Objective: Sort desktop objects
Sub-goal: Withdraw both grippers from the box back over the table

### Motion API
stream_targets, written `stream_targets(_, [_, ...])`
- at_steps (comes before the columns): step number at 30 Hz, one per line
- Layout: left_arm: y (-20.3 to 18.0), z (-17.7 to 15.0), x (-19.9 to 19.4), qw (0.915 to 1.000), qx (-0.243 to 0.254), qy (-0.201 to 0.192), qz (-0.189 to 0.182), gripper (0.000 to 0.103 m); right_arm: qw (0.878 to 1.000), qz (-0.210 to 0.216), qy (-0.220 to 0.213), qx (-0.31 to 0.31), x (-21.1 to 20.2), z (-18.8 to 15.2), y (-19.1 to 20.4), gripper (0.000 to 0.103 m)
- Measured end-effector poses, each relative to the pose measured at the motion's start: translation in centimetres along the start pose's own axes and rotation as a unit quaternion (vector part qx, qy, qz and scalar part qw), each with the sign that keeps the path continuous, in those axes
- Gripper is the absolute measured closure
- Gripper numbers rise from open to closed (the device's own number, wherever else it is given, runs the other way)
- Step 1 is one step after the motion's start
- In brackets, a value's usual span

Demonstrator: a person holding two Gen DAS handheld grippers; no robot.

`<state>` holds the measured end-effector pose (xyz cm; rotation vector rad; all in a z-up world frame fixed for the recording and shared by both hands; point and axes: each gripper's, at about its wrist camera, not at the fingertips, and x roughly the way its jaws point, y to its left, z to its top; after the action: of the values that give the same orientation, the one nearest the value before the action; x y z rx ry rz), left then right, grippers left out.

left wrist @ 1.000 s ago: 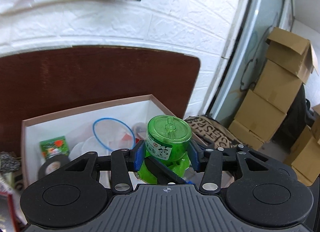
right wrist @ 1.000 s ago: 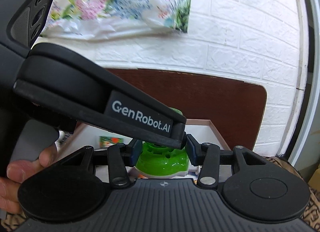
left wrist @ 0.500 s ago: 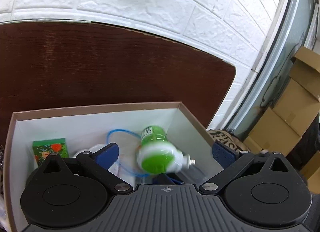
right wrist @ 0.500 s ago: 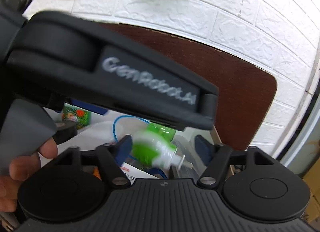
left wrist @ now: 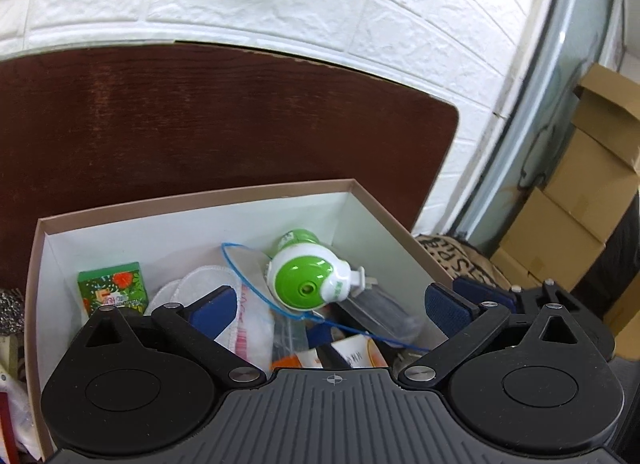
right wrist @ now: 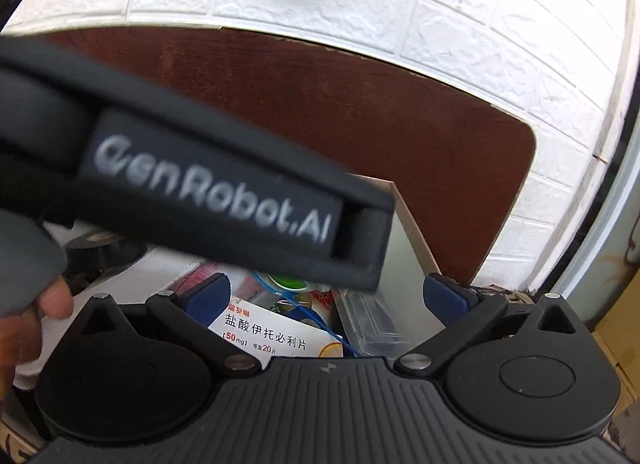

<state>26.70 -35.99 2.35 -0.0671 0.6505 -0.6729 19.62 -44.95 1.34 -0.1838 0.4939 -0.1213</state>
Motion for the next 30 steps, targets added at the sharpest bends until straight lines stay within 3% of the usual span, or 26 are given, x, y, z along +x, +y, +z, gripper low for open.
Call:
stream_targets(9, [-1.0,-1.4,-1.5,0.9998,0.02,0.008,0.004,0.0,1.0,0.013,0.004,0.024,-2.5,-0.7,-0.3,0.0])
stream_targets(15, [-1.0,-1.9,-3.5,0.9998,0.017,-0.001,0.006,0.0,0.999,0.019,-0.001,0.035,-2.6,0.5,0.6,0.0])
stream_targets(27, [-2.0,-4.1,-10.1,0.9988,0.017,-0.041,0.021,0.0,0.997,0.034,-0.049,0.055,-8.8,-0.3,2.8,0.0])
stream_targets(30, [-1.9,-4.9,-11.6,0.9992,0.01,-0.029,0.026,0.0,0.996,0.039,-0.055,0.051,-10.4,-0.8,3.7,0.0])
